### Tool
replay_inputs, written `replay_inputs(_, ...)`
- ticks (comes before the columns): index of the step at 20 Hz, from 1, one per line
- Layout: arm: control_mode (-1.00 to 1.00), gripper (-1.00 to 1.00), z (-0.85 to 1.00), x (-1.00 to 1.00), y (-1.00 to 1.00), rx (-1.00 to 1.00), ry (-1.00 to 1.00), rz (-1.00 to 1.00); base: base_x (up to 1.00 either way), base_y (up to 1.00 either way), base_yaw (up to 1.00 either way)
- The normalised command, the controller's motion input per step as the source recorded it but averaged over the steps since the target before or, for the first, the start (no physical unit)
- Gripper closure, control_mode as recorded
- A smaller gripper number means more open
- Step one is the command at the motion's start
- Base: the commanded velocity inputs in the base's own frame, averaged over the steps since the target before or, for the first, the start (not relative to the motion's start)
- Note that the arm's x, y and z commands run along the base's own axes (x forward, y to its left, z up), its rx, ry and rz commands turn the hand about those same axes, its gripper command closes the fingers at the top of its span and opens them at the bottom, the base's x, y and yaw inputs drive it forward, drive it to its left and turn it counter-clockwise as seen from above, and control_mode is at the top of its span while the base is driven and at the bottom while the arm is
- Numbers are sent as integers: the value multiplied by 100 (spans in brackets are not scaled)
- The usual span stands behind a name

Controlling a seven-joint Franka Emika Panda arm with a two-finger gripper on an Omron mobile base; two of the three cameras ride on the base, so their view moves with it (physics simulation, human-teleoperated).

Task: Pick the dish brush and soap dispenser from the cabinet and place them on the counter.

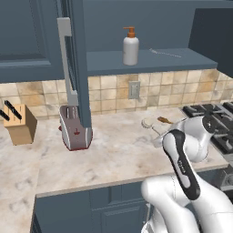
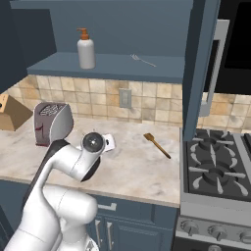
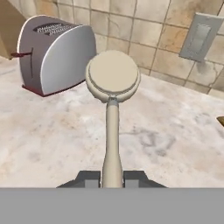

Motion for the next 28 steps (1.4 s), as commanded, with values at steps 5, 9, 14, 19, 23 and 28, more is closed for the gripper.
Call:
replay_inputs(5,-100,100,-44,69,1,-2,12,-4,0,0,0)
replay_inputs(9,-100,100,-25,57,5,-2,19,-4,0,0,0)
replay_inputs(14,-100,100,-26,45,3,0,21,-4,0,0,0)
replay_inputs(19,-100,100,-25,31,3,0,7,-2,0,0,0)
replay_inputs(23,-100,100,-30,30,2,0,5,-2,0,0,0)
replay_inputs(28,-100,100,-36,16,1,0,0,-1,0,0,0)
